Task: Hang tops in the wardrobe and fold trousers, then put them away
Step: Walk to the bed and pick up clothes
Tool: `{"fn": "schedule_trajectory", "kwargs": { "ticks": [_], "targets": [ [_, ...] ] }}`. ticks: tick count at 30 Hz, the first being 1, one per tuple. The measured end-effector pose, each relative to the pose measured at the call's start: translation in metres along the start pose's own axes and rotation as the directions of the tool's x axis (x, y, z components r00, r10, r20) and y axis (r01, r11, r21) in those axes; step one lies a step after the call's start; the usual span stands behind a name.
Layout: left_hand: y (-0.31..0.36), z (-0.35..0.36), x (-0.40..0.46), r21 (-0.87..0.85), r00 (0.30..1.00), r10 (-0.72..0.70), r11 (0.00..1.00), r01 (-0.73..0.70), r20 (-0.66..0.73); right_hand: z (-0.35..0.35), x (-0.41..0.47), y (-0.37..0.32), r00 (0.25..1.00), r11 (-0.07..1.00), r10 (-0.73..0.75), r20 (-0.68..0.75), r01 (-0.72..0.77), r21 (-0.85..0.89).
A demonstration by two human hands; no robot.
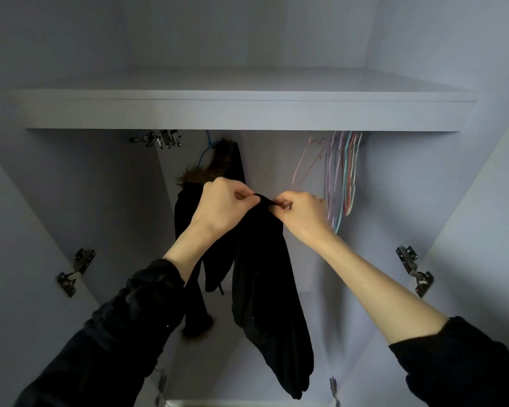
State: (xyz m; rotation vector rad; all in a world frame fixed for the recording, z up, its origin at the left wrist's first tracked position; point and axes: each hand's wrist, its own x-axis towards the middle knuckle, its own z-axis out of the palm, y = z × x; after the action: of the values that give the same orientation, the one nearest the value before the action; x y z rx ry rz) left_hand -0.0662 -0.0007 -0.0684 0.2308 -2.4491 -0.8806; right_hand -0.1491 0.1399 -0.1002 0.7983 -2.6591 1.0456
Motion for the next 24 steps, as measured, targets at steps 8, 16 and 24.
{"fn": "schedule_trajectory", "kwargs": {
  "ticks": [8, 16, 24],
  "targets": [
    [-0.013, -0.025, 0.006, -0.201, 0.989, -0.090, 0.977, 0.066, -0.117, 0.007, -0.018, 0.068, 0.973, 0.941, 0.230, -0.028, -0.230, -0.247],
    [-0.057, -0.044, 0.016, -0.278, 0.946, -0.276, 0.934, 0.223, -0.168, -0.035, -0.010, 0.094, 0.951, 0.915, 0.294, -0.090, -0.308, -0.261],
    [-0.082, -0.031, -0.011, -0.226, 0.905, -0.352, 0.887, 0.404, 0.237, -0.055, 0.006, 0.067, 0.959, 0.949, 0.278, -0.062, -0.284, -0.138]
  ]
}}
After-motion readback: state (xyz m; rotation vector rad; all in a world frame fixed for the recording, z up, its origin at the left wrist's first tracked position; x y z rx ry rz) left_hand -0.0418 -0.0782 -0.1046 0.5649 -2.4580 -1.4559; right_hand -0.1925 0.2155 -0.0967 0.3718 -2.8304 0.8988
